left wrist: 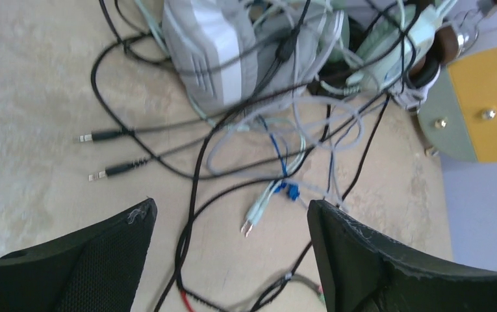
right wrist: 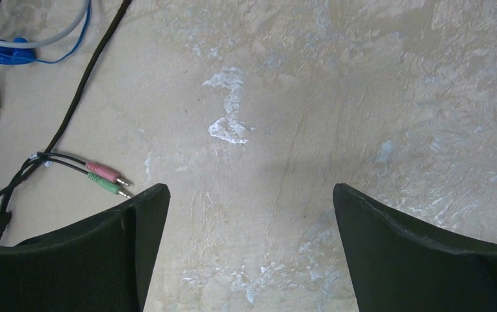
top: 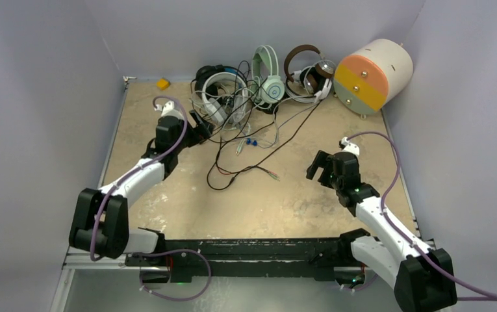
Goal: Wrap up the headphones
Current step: Pick up the headphones from the center of the board.
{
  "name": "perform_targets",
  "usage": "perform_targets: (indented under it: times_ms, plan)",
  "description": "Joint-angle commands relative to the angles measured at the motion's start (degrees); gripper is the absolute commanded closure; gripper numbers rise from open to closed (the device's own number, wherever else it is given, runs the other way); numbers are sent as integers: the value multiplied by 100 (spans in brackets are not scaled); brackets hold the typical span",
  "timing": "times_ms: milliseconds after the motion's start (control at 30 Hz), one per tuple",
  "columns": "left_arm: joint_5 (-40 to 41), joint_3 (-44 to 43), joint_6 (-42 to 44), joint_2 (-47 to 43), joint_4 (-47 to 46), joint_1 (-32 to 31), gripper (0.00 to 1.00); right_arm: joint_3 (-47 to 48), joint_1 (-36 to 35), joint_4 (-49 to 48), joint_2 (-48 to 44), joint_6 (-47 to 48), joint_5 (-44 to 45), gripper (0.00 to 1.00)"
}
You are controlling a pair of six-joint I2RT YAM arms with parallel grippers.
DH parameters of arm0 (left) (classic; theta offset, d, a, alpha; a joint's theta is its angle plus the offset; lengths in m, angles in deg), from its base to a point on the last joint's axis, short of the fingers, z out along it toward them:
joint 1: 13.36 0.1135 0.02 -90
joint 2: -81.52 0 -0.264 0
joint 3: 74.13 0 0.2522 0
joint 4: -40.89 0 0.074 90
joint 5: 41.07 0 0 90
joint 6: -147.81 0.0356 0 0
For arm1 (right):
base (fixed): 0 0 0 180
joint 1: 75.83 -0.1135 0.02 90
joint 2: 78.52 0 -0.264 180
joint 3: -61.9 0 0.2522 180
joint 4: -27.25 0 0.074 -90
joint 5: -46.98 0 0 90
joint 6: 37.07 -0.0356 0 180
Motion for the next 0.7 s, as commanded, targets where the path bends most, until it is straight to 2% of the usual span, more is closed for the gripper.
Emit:
perform_targets:
  times_ms: [0,67,233,333,567,667]
  plan:
    - [-256,-751,89,548,6,515,16,-197,-4,-249,-350,79,21,1]
    - [-450,-1006,70,783,-141,703,16,-268,-5,-297,-466,88,12,1]
    - [-338,-2165,309,1619,491,835,25,-313,-7,-348,-527,94,4,1]
    - [-341,-2709,628,2093,477,837,27,-296,-3,-356,-468,98,4,1]
    - [-981,-3575,2377,2830,-358,792,23,-293,-3,-404,-418,121,-28,2]
    - [-1145,-4183,3018,3213,-267,751,23,-308,-3,-439,-420,128,-37,2]
